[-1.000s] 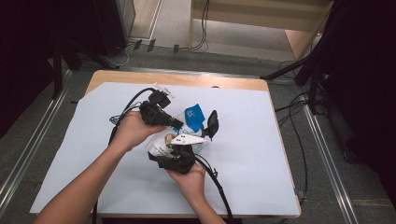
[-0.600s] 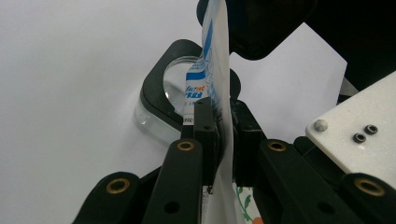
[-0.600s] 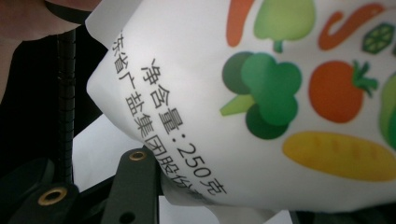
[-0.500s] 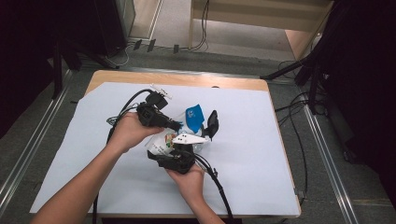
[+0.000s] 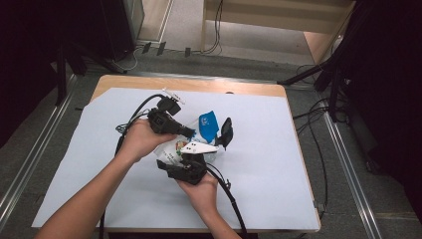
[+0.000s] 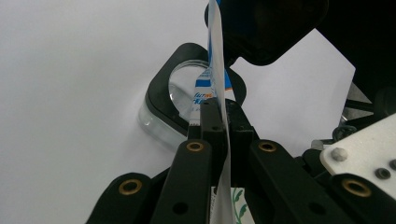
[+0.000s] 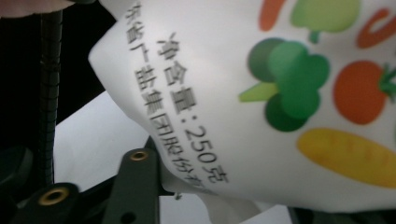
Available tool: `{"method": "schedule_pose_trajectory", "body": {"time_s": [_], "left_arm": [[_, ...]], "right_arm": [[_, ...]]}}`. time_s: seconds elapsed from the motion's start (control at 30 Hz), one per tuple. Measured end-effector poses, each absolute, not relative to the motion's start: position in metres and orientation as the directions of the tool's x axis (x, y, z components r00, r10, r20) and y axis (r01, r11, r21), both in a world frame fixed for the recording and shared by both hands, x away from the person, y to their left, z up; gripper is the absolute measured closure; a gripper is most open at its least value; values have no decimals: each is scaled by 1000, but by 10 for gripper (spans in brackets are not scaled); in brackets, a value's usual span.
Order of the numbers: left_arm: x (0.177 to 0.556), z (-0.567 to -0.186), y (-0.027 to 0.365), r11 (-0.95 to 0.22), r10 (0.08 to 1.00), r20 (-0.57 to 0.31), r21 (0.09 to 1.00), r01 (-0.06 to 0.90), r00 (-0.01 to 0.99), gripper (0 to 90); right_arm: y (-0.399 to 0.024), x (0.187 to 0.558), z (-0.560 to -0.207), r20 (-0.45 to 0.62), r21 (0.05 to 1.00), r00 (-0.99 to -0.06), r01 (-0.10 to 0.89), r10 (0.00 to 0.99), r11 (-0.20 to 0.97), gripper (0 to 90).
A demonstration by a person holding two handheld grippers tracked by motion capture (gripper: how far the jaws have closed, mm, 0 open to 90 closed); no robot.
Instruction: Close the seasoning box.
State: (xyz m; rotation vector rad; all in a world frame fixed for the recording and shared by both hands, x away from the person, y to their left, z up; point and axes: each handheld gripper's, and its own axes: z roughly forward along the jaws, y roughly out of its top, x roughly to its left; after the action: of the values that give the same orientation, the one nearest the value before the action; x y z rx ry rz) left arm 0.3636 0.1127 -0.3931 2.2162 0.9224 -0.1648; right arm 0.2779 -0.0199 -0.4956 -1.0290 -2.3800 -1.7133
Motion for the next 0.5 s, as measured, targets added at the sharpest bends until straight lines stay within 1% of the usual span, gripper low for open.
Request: {"method": "schedule_pose_trajectory", "body": {"time_s": [0.17, 0.37, 0.5], "left_arm": [[364, -393, 113, -483, 563, -370, 578, 657, 739, 893], [362, -392, 114, -484, 555, -373, 581, 654, 743, 856], [362, -391, 115, -487, 560, -364, 581, 652, 744, 874]], "right_arm": [[-21, 278, -495, 423, 828, -769, 543, 479, 141, 627], [-22, 279, -495, 465, 821, -756, 563, 460, 93, 633], [-22, 279, -495, 475, 819, -756, 567, 450, 87, 632]]}}
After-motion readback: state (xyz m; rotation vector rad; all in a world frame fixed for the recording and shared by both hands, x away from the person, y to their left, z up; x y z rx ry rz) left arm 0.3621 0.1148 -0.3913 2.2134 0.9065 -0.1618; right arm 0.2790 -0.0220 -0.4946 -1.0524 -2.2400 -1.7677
